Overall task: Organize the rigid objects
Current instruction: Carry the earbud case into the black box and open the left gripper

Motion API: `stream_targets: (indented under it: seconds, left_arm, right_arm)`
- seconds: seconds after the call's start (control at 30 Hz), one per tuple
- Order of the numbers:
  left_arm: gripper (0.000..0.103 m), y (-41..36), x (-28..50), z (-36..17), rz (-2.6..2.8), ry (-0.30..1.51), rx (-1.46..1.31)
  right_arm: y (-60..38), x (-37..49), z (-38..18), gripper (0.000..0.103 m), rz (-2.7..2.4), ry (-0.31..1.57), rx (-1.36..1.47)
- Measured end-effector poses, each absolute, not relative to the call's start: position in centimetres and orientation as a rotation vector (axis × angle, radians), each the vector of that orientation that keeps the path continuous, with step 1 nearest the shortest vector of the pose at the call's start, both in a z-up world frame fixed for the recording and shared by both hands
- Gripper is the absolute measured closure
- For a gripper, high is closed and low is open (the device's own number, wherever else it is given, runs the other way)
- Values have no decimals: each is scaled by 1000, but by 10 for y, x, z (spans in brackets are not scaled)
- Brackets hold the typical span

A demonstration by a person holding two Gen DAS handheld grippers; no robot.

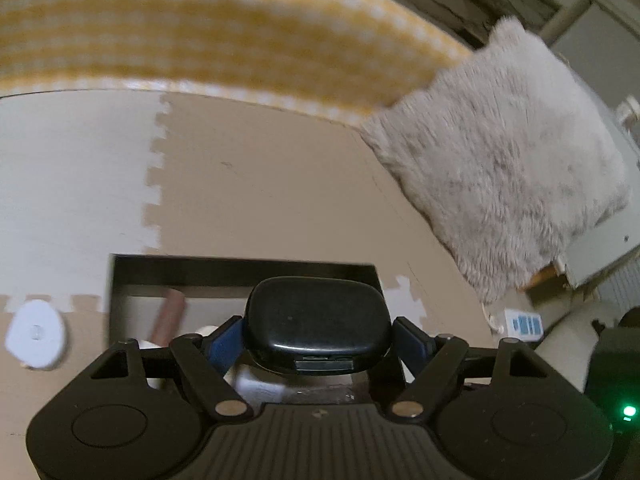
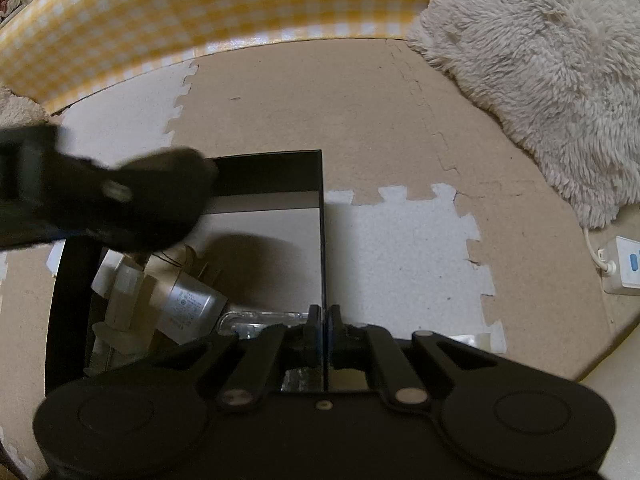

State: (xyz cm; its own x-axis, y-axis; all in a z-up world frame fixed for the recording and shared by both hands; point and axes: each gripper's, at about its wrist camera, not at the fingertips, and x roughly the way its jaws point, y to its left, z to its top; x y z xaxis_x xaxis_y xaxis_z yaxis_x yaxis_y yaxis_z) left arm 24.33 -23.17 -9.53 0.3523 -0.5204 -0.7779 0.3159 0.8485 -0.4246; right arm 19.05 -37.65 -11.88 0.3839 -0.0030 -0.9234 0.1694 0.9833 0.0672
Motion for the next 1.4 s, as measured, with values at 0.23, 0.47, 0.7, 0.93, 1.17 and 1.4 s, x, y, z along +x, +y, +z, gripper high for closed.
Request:
stream_targets:
  seconds: [0.23,0.47,0.7,0.93,1.17,1.4]
  left_arm:
    - [23,-255,252,-120,-516,1103,-216]
    - [23,-268,258,-136,-479,1089,-256]
    - [16,-266,268,-137,-453,1093,-268]
    - [11,-261,261,-132,-479,1103,-245]
    - [3,-250,256,-124,-496,1109,-247]
    - [0,-237,251,-115,-505,1104,-222]
  right_arm:
    - [-377,190,-119,99,-104,1167,168]
    - [-378,189,-119,99,-100,1165,170]
    - [-380,189,-120,99,-98,1162,177]
    - [-380,189,-120,99,-98,1162,181]
    - [-380,190,-120,99,-99,1163,181]
    - [-380,190,-120,99,-99,1163,182]
